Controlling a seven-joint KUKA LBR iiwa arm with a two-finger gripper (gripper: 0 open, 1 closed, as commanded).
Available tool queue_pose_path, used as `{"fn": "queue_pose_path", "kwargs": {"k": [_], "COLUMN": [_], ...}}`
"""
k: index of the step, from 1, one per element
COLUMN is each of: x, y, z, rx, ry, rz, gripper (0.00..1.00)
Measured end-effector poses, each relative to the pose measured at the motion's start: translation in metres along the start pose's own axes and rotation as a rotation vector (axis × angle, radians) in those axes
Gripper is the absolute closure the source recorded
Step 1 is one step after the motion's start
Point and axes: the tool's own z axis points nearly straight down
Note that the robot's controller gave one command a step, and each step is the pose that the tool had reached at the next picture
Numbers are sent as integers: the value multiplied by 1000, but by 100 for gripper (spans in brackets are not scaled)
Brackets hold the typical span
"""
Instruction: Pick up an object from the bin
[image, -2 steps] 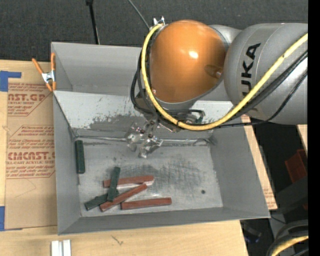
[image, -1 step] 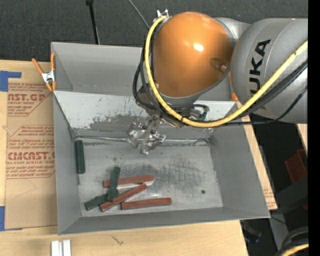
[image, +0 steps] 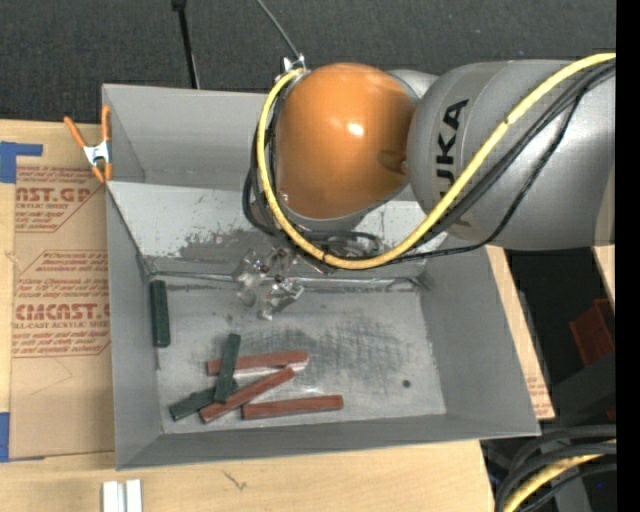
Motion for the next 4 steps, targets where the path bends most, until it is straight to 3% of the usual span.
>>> {"fn": "queue_pose_path", "kwargs": {"k": [1, 2, 3, 4], "x": [25, 25, 40, 40], "y": [4, 4, 37, 37], "z": [91, 91, 176, 176], "rx": [-5, -5, -1, -1], "ry": [7, 6, 13, 13], "rz": [21, 21, -43, -43], "gripper": [0, 0, 100, 100]}}
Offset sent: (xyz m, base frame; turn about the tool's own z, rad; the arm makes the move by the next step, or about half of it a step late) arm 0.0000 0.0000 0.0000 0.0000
